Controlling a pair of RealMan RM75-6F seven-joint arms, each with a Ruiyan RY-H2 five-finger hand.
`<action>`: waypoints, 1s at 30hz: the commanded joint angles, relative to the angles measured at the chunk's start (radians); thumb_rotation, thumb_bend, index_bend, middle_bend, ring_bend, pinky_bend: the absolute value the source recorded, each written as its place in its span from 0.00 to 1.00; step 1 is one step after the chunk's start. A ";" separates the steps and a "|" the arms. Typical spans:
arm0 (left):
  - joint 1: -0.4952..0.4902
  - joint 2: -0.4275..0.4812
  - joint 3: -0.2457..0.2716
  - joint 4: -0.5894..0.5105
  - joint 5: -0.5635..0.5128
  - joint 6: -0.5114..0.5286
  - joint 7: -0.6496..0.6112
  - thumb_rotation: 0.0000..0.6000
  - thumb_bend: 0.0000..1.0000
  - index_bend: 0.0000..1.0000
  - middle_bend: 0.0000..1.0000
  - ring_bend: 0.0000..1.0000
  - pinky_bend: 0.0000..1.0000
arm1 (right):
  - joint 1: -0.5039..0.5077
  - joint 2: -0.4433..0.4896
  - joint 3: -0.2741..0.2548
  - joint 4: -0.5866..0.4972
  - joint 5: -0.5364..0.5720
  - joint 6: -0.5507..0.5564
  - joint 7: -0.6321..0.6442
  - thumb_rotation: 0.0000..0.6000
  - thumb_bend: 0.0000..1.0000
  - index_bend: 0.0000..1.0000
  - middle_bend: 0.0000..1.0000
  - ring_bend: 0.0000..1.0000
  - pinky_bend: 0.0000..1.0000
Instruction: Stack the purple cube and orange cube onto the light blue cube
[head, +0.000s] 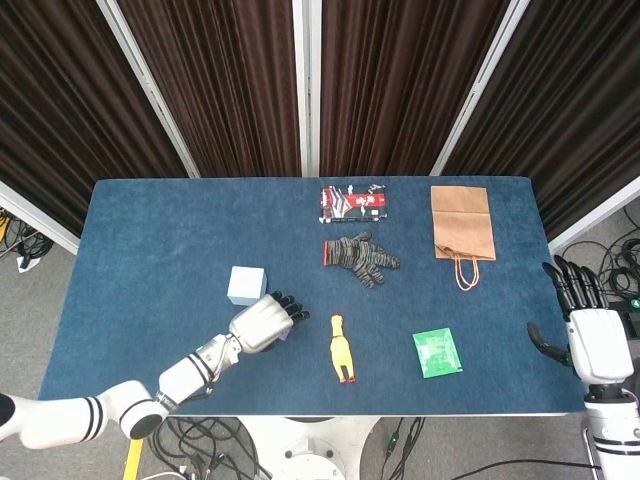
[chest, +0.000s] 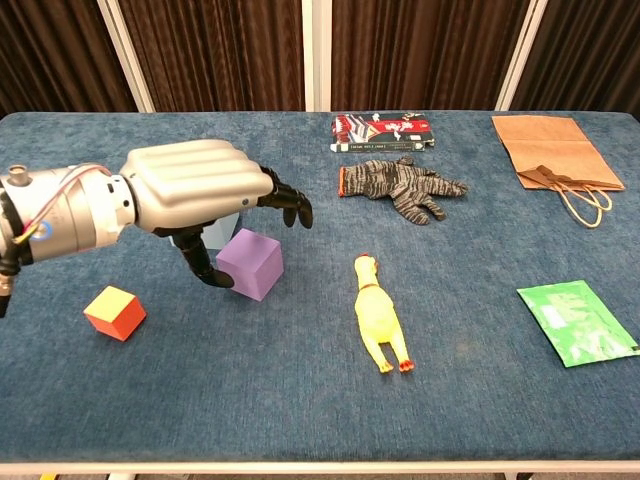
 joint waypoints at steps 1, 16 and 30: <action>-0.015 -0.012 0.011 0.028 0.009 0.000 -0.021 1.00 0.22 0.31 0.41 0.28 0.37 | 0.000 -0.001 0.000 0.001 0.001 0.000 0.000 1.00 0.23 0.07 0.01 0.00 0.00; -0.050 -0.072 0.045 0.146 0.032 0.020 -0.056 1.00 0.26 0.35 0.50 0.31 0.37 | -0.002 0.002 0.004 0.004 0.007 0.003 0.010 1.00 0.23 0.07 0.01 0.00 0.00; -0.040 -0.013 0.058 0.058 0.021 0.067 -0.041 1.00 0.27 0.35 0.55 0.33 0.38 | -0.006 0.001 0.003 0.007 0.002 0.008 0.016 1.00 0.23 0.07 0.01 0.00 0.00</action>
